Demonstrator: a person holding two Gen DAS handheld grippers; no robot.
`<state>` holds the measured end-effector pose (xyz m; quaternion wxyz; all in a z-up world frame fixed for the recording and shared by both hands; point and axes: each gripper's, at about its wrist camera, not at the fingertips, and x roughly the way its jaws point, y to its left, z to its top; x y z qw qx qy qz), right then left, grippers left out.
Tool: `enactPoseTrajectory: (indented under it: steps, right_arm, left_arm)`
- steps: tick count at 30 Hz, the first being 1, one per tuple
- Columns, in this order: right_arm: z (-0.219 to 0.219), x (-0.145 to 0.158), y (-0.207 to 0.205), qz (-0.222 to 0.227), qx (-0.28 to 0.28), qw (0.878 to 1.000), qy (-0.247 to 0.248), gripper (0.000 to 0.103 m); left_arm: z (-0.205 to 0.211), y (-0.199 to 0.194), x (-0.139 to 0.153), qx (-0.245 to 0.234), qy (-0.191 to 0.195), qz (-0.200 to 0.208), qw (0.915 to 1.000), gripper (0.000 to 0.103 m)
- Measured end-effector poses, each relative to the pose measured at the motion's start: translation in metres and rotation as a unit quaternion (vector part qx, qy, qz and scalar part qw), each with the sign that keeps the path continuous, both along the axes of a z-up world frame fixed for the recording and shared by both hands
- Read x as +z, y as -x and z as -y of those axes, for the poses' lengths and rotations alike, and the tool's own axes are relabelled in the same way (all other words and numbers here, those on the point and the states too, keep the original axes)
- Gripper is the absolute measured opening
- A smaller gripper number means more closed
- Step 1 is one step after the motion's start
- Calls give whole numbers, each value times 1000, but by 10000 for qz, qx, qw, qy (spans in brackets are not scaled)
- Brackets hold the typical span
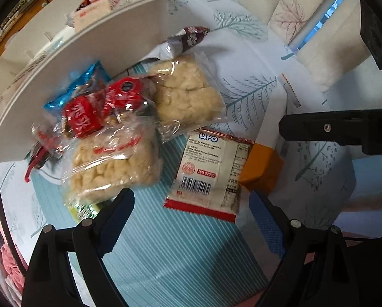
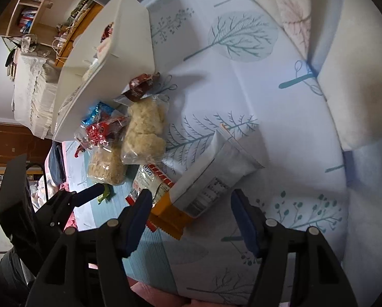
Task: Organize snacks
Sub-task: 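Grasp the LIPO packet with the left tool while the right tool grasps the white orange-ended bar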
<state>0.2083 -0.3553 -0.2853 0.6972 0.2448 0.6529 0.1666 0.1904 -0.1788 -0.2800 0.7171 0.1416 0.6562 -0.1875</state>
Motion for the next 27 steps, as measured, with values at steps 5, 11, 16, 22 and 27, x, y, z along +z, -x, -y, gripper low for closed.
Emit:
enactPoseTrajectory:
  steps: [5, 11, 16, 22, 27]
  right_arm:
    - [0, -6, -9, -157, -37, 9999, 46, 58]
    - [-4, -14, -16, -346, 19, 9989, 309, 54]
    - [-5, -20, -20, -476, 62, 9981, 373, 54]
    - [-13, -23, -26, -511, 178, 9976, 439, 52]
    - [-25, -23, -29, -449, 320, 9968, 582, 49]
  left_arm:
    - [8, -7, -12, 27, -34, -189, 9998, 90]
    - [18, -12, -25, 78, -132, -337, 9993, 90]
    - [22, -16, -34, 128, -201, -386, 9990, 88]
    - [29, -19, -46, 240, -166, -355, 9989, 78]
    - [26, -15, -41, 263, -171, -172, 9994, 62]
